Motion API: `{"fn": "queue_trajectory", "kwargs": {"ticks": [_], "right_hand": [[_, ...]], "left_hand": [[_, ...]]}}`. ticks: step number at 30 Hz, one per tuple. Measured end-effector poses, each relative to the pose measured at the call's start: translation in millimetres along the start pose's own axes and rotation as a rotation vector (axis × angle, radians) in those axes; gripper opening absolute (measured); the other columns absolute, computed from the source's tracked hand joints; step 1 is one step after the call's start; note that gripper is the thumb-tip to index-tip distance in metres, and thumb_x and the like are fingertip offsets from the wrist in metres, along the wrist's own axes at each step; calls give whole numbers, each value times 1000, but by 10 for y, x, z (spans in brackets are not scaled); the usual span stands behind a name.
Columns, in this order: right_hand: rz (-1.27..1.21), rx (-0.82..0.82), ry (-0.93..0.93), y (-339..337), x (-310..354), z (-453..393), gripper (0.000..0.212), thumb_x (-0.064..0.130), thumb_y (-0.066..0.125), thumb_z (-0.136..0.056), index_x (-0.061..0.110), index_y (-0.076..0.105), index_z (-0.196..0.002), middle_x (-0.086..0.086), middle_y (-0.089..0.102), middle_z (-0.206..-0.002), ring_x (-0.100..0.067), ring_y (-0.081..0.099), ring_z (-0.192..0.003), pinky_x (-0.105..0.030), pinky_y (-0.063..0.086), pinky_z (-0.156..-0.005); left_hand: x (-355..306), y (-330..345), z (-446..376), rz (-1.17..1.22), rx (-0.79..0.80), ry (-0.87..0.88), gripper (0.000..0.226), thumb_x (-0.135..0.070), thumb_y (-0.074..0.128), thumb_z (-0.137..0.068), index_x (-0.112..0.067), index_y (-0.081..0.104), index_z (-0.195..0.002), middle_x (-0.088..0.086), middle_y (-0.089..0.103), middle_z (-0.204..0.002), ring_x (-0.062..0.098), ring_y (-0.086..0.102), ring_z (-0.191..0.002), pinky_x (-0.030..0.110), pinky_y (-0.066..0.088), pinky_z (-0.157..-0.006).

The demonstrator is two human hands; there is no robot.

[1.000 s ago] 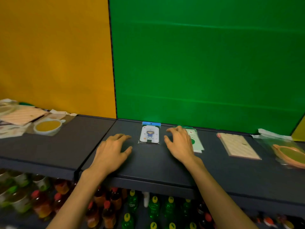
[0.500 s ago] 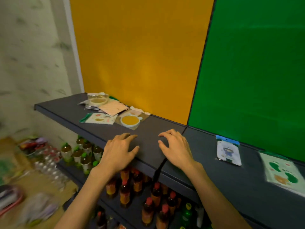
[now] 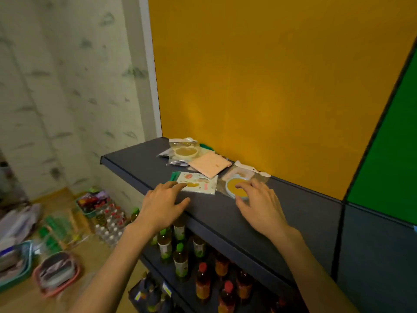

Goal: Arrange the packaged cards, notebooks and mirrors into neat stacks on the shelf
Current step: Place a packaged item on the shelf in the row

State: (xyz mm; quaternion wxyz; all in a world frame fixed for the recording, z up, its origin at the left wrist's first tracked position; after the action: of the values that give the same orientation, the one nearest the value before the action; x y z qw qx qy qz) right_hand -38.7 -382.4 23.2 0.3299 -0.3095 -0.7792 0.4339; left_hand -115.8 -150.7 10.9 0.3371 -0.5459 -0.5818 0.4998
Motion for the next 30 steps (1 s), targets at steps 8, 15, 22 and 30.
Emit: {"fn": "queue_trajectory", "kwargs": {"ticks": [8, 15, 22, 30], "right_hand": [[31, -22, 69, 272, 140, -716, 36, 38, 49, -98, 26, 57, -131, 1, 55, -131, -21, 50, -120, -39, 42, -96], [89, -1, 170, 493, 111, -996, 38, 38, 50, -98, 28, 55, -134, 3, 54, -137, -17, 49, -123, -36, 42, -99], [163, -43, 367, 557, -42, -1024, 36, 36, 55, -95, 26, 60, -128, 1, 59, -129, -19, 55, -116, -34, 46, -90], [261, -32, 656, 611, -158, -745, 39, 38, 52, -93, 27, 56, -129, -2, 57, -127, -26, 53, -113, -39, 45, -87]], "left_hand": [[444, -40, -775, 27, -15, 63, 56, -57, 44, -95, -36, 41, -147, -4, 46, -150, 22, 49, -130, 47, 46, -100], [598, 125, -1356, 82, 4, 125, 58, -57, 47, -94, -31, 46, -145, -3, 51, -146, 23, 50, -129, 44, 45, -100], [485, 335, -1936, 126, 31, 271, 60, -58, 47, -93, -28, 47, -144, -1, 54, -141, 24, 51, -125, 40, 45, -95], [332, 705, -2160, 85, 129, 357, 75, -76, 39, -87, -28, 41, -145, 2, 51, -142, 24, 46, -127, 43, 38, -101]]}}
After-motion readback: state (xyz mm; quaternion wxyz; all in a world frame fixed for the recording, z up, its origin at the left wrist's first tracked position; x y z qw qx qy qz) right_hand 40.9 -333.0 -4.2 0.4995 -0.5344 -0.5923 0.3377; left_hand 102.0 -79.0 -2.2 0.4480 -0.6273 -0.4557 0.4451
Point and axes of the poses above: each hand's wrist, its own z-axis away from the middle knuckle, its own y-axis out of the palm, x = y × z, the point moved 7 cm from there along -z, towards the middle knuckle
